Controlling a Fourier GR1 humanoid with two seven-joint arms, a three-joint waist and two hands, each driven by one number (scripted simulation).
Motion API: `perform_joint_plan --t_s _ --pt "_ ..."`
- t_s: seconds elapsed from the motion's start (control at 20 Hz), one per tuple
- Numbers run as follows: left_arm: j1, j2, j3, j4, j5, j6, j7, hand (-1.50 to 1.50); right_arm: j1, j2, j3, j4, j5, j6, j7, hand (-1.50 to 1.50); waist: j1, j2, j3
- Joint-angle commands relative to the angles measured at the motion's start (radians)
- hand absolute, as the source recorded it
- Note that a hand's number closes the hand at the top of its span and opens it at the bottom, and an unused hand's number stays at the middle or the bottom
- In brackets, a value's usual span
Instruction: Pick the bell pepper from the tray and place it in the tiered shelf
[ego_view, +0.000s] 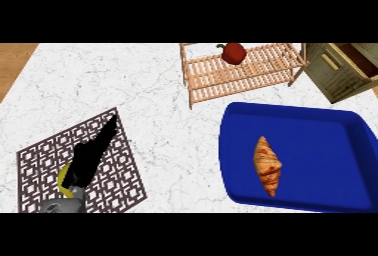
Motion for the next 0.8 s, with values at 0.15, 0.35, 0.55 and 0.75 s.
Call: perform_joint_plan --t_s 0.15,0.35,0.55,0.75 --pt "0.016 0.026 0.034 0.017 0.020 -0.025 -0.020 0.00 0.181 -0.151 -0.038 -0.020 -0.082 0.211 -0.119 -1.50 -0.012 -0.004 0.000" --pt "0.073 0.029 0.012 -0.039 0.017 -0.047 -0.042 0.00 0.230 -0.232 -0.022 0.025 -0.088 0.318 -0.143 -1.50 0.003 -0.002 0.001" --pt "0.044 0.016 0.013 -0.041 0.019 -0.042 0.011 0.00 0.212 -0.312 -0.006 0.040 -0.101 0.413 -0.148 -1.50 0.005 0.000 0.001" --pt "0.016 0.017 0.022 0.005 0.000 -0.036 -0.029 0.00 0.253 -0.297 0.024 0.076 -0.092 0.398 -0.187 -1.50 0.005 0.001 0.000"
